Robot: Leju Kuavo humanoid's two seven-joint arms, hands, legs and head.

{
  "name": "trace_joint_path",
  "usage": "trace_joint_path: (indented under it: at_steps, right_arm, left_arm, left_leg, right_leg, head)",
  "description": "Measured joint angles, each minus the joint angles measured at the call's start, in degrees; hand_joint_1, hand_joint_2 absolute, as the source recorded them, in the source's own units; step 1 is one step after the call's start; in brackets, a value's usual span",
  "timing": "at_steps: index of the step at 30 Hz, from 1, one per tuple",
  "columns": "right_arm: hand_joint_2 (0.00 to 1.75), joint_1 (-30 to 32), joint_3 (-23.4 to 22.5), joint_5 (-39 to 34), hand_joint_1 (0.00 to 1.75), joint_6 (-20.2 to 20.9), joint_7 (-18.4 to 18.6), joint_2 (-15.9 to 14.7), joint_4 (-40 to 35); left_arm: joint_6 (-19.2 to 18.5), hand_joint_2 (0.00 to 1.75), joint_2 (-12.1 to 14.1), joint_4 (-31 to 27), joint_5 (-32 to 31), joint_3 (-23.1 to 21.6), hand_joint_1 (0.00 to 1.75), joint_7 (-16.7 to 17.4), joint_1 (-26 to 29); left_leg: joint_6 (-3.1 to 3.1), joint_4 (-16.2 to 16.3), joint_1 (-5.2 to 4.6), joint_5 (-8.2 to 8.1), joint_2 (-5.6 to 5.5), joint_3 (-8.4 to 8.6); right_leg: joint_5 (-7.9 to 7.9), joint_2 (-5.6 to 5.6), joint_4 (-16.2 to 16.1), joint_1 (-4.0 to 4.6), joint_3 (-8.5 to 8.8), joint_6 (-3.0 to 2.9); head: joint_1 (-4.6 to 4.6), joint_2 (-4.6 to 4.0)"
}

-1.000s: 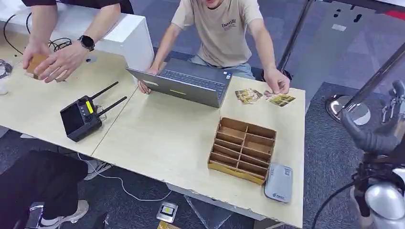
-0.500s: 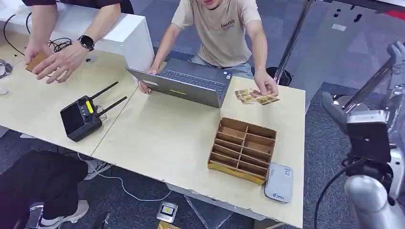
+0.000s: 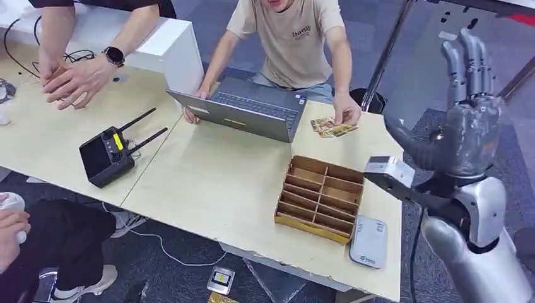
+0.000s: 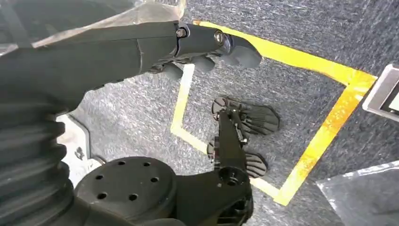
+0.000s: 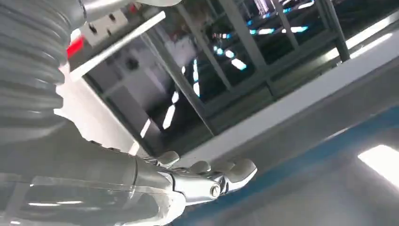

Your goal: Pass the card to the sensor for recognition and then transmit it.

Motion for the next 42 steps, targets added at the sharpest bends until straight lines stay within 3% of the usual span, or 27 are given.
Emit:
trace_joint_path:
  at_steps: [14,27,36,37,42]
  right_arm:
    - [1.75,-10.03,9.50,13.10,0.00,-4.65,0.92,0.00,17.90]
    - [1.75,-14.54,15.10,14.70,0.00,-5.42,0.18,1.97,34.20]
    - [1.75,-14.76,17.07,14.59,0.00,-5.55,0.13,2.14,40.10]
    - [1.75,-14.74,17.11,14.49,1.75,-5.53,0.13,2.14,40.48]
    - [1.75,-14.50,17.81,13.00,1.75,-5.29,-0.29,2.14,42.22]
  left_arm:
    - [-1.46,1.75,0.00,0.00,-2.43,-2.84,0.00,-0.13,-0.40]
    - [-2.32,1.75,0.26,0.11,-2.60,-4.09,0.00,0.02,-1.12]
    - [-2.19,1.75,0.79,0.22,-2.67,-4.35,0.00,0.26,-1.09]
    - [-2.12,1.75,0.81,0.22,-2.78,-4.37,0.00,0.26,-1.07]
    - [-1.90,1.75,0.96,0.24,-3.08,-4.68,0.00,0.31,-1.03]
  left_leg:
    - [0.00,0.00,0.00,0.00,-0.02,-0.01]
    - [0.00,0.01,0.00,0.00,-0.04,-0.03]
    - [0.00,0.01,0.00,0.00,-0.04,-0.02]
    - [0.00,0.01,0.00,0.00,-0.04,-0.03]
    - [0.00,0.01,0.00,0.00,-0.04,-0.02]
  right_leg:
    - [0.00,0.00,0.00,0.00,-0.01,0.00]
    - [0.00,-0.01,0.00,0.00,-0.05,0.00]
    - [0.00,-0.01,0.00,0.00,-0.06,0.00]
    - [0.00,-0.01,0.00,0.00,-0.06,0.00]
    - [0.00,0.00,0.00,0.01,-0.07,0.00]
  head:
    - [0.00,0.00]
    - [-0.02,0.00]
    - [0.00,0.00]
    - [0.00,0.00]
    - [0.00,0.00]
